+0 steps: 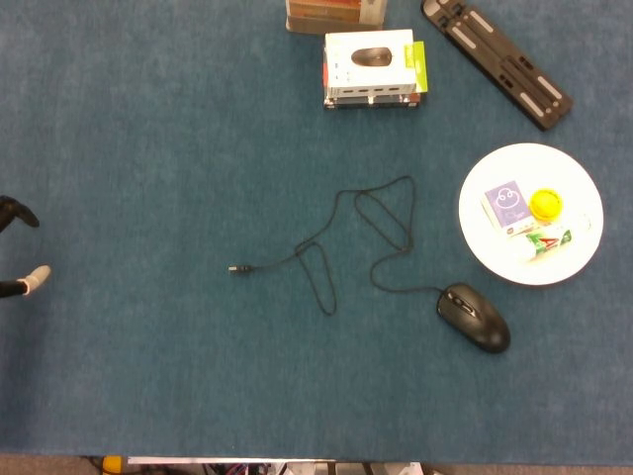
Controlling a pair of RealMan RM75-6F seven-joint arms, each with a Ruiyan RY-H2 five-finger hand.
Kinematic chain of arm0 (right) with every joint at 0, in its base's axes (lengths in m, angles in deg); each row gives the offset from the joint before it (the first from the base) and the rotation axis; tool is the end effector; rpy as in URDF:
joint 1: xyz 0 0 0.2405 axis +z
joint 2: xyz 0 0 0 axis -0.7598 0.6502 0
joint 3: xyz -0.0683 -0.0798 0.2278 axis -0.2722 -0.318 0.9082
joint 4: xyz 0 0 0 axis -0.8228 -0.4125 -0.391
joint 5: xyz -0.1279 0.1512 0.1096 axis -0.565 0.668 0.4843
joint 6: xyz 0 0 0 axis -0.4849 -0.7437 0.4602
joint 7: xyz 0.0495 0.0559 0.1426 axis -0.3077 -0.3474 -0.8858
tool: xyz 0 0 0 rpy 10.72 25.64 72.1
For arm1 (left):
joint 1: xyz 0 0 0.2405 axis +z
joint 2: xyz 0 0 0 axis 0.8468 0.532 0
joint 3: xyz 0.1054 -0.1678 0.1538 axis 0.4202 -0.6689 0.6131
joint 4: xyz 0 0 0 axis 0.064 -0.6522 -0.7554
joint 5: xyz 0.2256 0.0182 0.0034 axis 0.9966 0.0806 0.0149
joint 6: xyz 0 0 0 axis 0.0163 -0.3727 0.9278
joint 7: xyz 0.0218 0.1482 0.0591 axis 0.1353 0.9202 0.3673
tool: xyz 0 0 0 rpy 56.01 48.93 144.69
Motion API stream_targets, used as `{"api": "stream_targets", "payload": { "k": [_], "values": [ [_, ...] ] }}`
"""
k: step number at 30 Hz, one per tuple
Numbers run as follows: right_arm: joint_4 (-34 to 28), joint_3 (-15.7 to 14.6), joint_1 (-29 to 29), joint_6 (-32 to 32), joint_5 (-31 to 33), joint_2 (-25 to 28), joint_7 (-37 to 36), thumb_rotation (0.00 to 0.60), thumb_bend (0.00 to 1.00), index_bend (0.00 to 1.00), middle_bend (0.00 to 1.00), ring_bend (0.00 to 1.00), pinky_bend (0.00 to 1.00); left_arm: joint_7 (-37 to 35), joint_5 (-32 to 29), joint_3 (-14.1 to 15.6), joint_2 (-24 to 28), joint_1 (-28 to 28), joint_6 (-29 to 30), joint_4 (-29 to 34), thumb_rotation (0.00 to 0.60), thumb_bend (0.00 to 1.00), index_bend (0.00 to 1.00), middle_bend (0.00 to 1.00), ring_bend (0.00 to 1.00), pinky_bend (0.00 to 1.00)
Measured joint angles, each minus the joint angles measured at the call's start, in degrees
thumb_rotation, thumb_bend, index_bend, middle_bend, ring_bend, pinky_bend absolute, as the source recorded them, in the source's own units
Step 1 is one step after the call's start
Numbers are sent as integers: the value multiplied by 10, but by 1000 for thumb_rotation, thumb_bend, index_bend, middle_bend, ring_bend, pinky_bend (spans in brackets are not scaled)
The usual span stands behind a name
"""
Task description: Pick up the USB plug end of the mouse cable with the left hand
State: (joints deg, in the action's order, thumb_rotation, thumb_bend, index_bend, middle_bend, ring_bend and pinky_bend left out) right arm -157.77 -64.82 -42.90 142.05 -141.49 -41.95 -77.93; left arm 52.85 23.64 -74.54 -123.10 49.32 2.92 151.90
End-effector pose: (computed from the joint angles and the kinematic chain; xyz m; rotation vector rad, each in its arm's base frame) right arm -0.3191 -0.2139 0.1278 1.3677 -0.9684 0.9092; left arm -0.3238 0.2158 0.1021 -1.4549 -0.9871 -0.9369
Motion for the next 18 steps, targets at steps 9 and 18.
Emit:
{"api": "stream_targets", "payload": {
  "k": [9,18],
  "values": [
    [18,12,17,-9,-4,-5,-13,600,37,344,180,165,302,-22,20,-6,-31,0,30,-25,600,0,488,336,308,533],
    [12,35,40,-14,-8,12,-12,600,37,344,180,165,302,-38,63,3,-58,-29,20,-53,600,128,489,131,225,526]
  ]
}}
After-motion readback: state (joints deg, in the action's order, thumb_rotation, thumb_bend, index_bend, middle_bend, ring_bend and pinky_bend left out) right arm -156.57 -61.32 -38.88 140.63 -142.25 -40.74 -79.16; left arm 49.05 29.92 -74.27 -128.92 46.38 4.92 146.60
